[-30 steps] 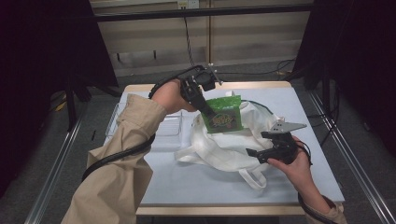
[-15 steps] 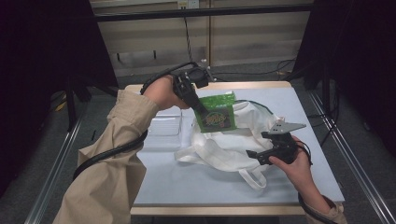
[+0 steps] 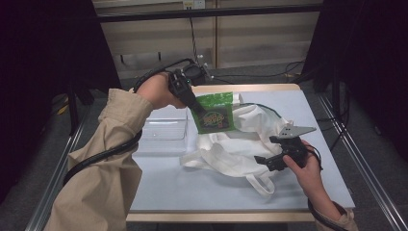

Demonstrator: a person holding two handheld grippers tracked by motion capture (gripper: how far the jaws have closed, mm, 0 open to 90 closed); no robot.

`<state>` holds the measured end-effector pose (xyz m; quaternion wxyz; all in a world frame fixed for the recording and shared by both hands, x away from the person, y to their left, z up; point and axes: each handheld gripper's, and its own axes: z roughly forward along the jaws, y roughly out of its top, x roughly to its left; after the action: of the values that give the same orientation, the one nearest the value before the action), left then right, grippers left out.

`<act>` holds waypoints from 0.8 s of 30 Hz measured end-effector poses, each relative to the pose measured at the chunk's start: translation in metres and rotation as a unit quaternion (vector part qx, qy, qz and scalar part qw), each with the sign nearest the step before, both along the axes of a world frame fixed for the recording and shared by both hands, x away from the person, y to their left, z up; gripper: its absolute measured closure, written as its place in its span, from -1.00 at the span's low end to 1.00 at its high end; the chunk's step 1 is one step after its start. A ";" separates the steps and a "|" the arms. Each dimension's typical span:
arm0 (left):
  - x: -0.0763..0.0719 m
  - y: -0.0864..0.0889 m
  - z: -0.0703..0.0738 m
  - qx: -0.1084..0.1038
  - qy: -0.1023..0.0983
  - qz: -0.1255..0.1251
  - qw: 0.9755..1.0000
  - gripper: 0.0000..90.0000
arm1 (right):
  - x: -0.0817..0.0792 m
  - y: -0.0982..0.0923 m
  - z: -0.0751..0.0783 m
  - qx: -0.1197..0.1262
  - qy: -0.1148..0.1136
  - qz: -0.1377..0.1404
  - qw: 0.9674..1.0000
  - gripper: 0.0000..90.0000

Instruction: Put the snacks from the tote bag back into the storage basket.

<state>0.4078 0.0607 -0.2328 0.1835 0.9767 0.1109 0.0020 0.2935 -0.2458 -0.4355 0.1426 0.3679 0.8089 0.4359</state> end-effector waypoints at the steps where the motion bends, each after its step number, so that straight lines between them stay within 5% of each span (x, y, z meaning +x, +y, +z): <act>1: 0.001 0.002 0.002 0.004 0.005 -0.004 1.000 0.74 | 0.000 0.000 0.000 0.000 0.001 0.000 1.000 -0.96; 24: 0.007 0.033 0.014 0.014 -0.004 -0.004 1.000 0.74 | 0.000 0.003 -0.001 -0.008 0.007 0.007 1.000 -0.96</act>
<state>0.4152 0.0933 -0.2191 0.1697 0.9797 0.1066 0.0064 0.2938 -0.2425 -0.4364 0.1369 0.3642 0.8157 0.4280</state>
